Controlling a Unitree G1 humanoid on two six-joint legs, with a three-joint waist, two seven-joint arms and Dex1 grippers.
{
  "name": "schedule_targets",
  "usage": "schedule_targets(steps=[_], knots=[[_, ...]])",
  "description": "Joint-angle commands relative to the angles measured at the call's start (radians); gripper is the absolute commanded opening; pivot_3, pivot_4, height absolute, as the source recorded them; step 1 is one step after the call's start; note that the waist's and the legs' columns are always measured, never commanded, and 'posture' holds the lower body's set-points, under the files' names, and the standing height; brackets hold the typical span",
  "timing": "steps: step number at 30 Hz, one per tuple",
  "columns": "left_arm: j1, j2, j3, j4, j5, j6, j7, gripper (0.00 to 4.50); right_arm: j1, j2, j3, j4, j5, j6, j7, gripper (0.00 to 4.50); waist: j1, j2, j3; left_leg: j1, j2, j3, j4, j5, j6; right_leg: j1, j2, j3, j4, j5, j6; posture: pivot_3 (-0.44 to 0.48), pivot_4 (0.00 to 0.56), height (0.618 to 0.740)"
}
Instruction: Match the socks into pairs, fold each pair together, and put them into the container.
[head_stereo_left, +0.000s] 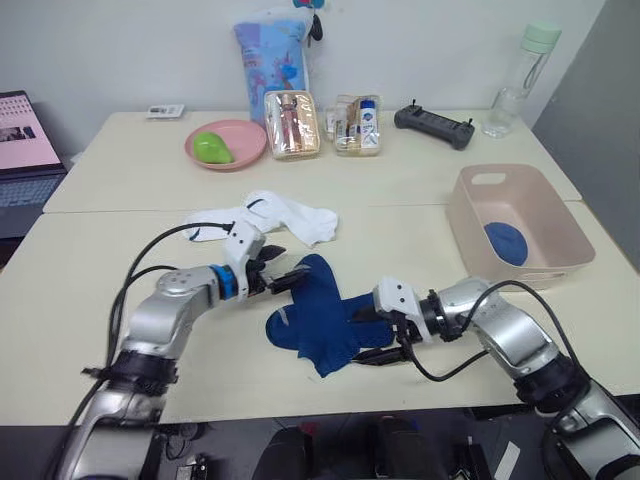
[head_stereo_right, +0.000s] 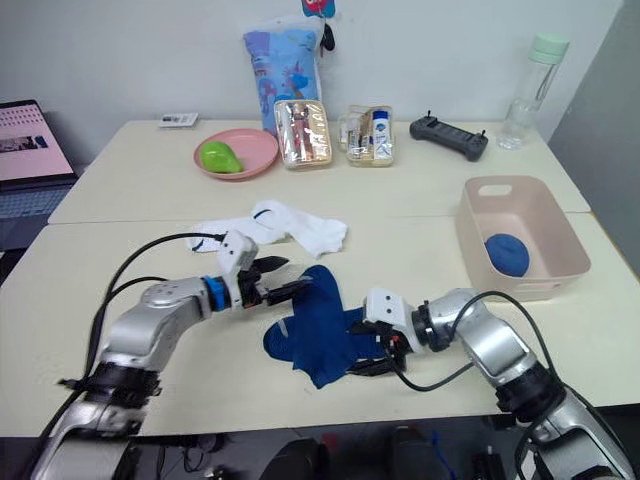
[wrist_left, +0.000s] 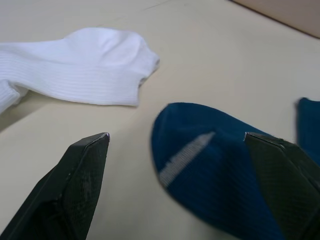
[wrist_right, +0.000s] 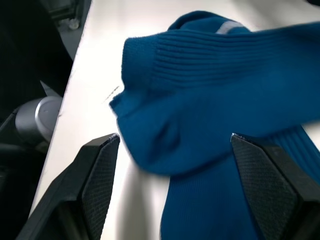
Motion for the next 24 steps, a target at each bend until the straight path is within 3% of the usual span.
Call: schedule_targets(steps=[1,10,13,14,20,24], knots=[[-0.044,-0.008,-0.014,0.064,0.057,-0.059,-0.032,4.09,-0.012,0.016,0.014,0.02,-0.029,-0.061,-0.012,3.2,0.0,0.0,0.0,0.0,0.0,0.0,0.0,0.0,0.0,0.0,0.0,0.0,0.0,0.0,0.0,0.0,0.15,0.74],[-0.037,-0.007,0.004,0.056,0.067,-0.055,-0.098,1.16,0.007,0.02,-0.034,0.012,-0.012,-0.07,-0.029,0.0,0.002,0.0,0.0,0.0,-0.001,0.0,0.001,0.0,0.0,0.0,-0.001,0.001,0.0,0.0,0.0,0.0,0.15,0.74],[-0.025,-0.008,0.015,0.037,0.071,-0.053,-0.091,0.15,0.005,0.017,-0.049,-0.006,-0.003,-0.059,-0.027,0.0,0.002,0.0,0.0,0.0,-0.001,0.0,0.001,0.0,0.0,0.0,-0.001,0.001,0.0,0.0,0.0,0.0,0.15,0.74],[-0.018,-0.009,0.023,0.02,0.065,-0.043,-0.083,0.04,0.003,0.019,-0.057,-0.018,0.006,-0.048,-0.028,0.0,0.002,0.0,0.0,0.0,-0.001,0.0,0.001,0.0,0.0,0.0,-0.001,0.001,0.0,0.0,0.0,0.0,0.15,0.74],[0.059,-0.001,0.091,-0.111,0.027,0.037,-0.036,0.04,-0.022,-0.013,-0.092,-0.053,0.018,-0.032,-0.015,0.0,0.001,0.0,0.0,0.0,-0.001,0.0,0.001,0.0,0.0,0.0,-0.001,0.001,0.0,0.0,0.0,0.0,0.15,0.74],[0.189,0.012,0.165,-0.35,-0.063,0.172,0.002,0.04,-0.064,-0.06,-0.13,-0.048,0.021,-0.056,0.005,0.0,0.001,0.0,0.0,0.0,0.0,0.0,0.001,0.0,0.0,0.0,-0.001,0.001,0.0,0.0,0.0,0.0,0.15,0.74]])
